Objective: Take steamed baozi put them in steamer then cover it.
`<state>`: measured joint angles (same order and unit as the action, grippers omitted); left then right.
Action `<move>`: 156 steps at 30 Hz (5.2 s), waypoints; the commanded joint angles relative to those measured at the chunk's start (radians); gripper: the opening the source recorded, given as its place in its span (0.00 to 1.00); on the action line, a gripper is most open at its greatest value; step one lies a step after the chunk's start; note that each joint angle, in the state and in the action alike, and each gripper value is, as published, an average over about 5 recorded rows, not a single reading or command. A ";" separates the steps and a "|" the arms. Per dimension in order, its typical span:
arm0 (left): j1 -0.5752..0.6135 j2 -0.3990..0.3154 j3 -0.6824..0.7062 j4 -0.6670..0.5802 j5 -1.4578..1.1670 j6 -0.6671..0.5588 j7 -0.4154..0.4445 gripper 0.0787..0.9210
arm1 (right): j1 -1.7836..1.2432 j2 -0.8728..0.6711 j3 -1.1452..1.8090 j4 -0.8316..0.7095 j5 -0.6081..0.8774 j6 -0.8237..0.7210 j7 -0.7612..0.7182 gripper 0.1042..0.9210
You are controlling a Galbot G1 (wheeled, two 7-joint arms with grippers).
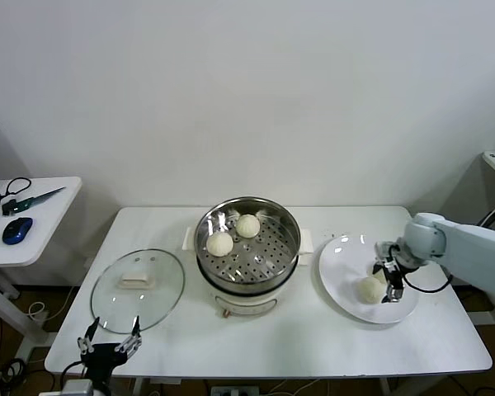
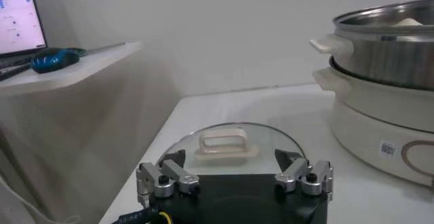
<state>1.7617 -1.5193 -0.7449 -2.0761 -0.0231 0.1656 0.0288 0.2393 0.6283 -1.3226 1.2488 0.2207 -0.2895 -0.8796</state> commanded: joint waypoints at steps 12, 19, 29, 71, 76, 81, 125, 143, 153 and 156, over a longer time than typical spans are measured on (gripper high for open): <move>-0.002 -0.003 0.003 -0.004 0.006 0.001 -0.001 0.88 | 0.125 0.000 -0.033 0.023 0.030 0.055 -0.035 0.68; 0.001 -0.002 0.005 -0.003 0.010 0.000 -0.002 0.88 | 0.617 0.137 -0.259 -0.022 0.097 0.378 -0.141 0.68; 0.000 -0.003 0.006 -0.002 0.019 0.004 -0.002 0.88 | 0.923 0.385 -0.290 0.231 0.098 0.611 -0.147 0.68; 0.010 -0.005 0.000 -0.001 0.012 -0.009 -0.016 0.88 | 0.492 0.679 -0.271 0.165 -0.205 0.672 0.001 0.81; 0.013 -0.004 -0.003 -0.004 0.011 -0.010 -0.017 0.88 | 0.658 0.590 -0.306 0.132 -0.023 0.725 -0.099 0.88; 0.012 -0.004 -0.004 -0.005 0.010 -0.010 -0.017 0.88 | 0.791 0.429 -0.389 0.030 0.169 0.686 -0.202 0.88; 0.003 -0.006 -0.016 0.012 0.005 -0.006 -0.010 0.88 | -0.055 0.131 0.100 -0.370 -0.076 0.223 -0.090 0.88; 0.006 -0.004 -0.016 0.014 0.002 -0.007 -0.014 0.88 | -0.061 0.161 0.111 -0.415 -0.109 0.226 -0.092 0.81; 0.004 -0.005 -0.017 0.015 0.000 -0.006 -0.019 0.88 | 0.026 0.139 0.054 -0.357 -0.043 0.216 -0.113 0.68; 0.005 -0.006 -0.016 0.013 0.000 -0.005 -0.020 0.88 | 0.152 0.117 -0.043 -0.293 0.036 0.205 -0.117 0.67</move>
<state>1.7670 -1.5244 -0.7618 -2.0642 -0.0229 0.1603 0.0091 0.2321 0.7694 -1.2449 0.8747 0.1535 -0.0715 -0.9855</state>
